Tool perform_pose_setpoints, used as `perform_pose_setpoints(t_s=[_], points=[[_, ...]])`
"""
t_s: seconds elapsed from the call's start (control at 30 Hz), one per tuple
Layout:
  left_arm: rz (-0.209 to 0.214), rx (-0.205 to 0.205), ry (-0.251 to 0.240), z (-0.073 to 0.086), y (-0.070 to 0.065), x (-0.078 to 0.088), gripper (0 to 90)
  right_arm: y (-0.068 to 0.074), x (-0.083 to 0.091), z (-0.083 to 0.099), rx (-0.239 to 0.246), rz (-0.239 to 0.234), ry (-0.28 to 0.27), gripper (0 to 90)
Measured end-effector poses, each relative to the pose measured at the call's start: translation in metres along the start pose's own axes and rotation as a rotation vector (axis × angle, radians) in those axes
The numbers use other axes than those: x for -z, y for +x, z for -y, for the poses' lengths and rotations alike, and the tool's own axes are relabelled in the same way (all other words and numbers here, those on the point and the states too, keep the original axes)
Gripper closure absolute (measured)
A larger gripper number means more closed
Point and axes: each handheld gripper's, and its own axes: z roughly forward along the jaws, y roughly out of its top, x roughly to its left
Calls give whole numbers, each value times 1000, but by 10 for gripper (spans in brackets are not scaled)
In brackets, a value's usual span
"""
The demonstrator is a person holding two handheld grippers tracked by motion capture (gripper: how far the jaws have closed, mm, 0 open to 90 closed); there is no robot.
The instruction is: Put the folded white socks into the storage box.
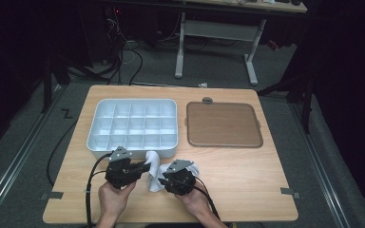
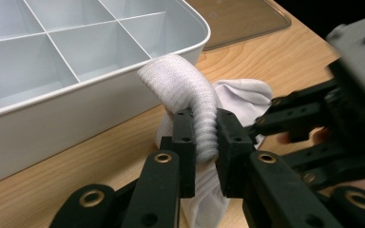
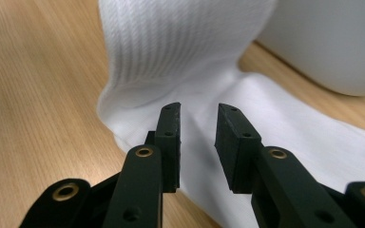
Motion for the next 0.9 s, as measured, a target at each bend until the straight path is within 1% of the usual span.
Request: perform_pose_setpoints(t_s=[0.03, 0.1, 0.17, 0.23, 0.27, 0.3, 0.33, 0.4, 0.5, 0.53, 0.57, 0.6, 0.67, 0.73, 0.9], points=[[0, 0, 0, 0, 0, 0, 803, 0, 0, 0, 0, 0, 0, 717], [-3, -3, 3, 0, 0, 0, 802, -3, 9, 2, -1, 19, -14, 716], [-6, -5, 4, 0, 0, 0, 803, -8, 19, 4, -2, 52, -22, 716], [-8, -10, 6, 1, 0, 0, 803, -16, 30, 8, -13, 88, -33, 715], [-8, -11, 7, 1, 0, -1, 802, -19, 34, 10, -27, 100, -35, 715], [-7, -8, 7, 1, 0, -1, 803, -27, 40, 14, -45, 125, -37, 715], [-7, -5, 5, 1, -1, -2, 803, -27, 40, 14, -45, 125, -37, 715], [-7, -7, 7, 2, -2, -2, 803, -36, 46, 19, -68, 152, -36, 715], [-8, -21, 16, 3, -3, -3, 803, -46, 53, 25, -93, 183, -38, 713], [-8, -21, 16, 3, -3, -4, 802, -52, 55, 28, -111, 193, -38, 711], [-7, -20, 17, 3, -4, -4, 802, -55, 55, 30, -118, 201, -36, 709], [-6, -20, 17, 3, -5, -5, 802, -55, 55, 30, -118, 201, -36, 709], [-7, -27, 21, 3, -5, -5, 802, -61, 53, 34, -142, 213, -28, 704], [-8, -27, 21, 4, -6, -6, 802, -62, 52, 34, -145, 214, -29, 704], [-4, -30, 28, 5, -8, -9, 802, -68, 47, 39, -168, 215, -3, 704]])
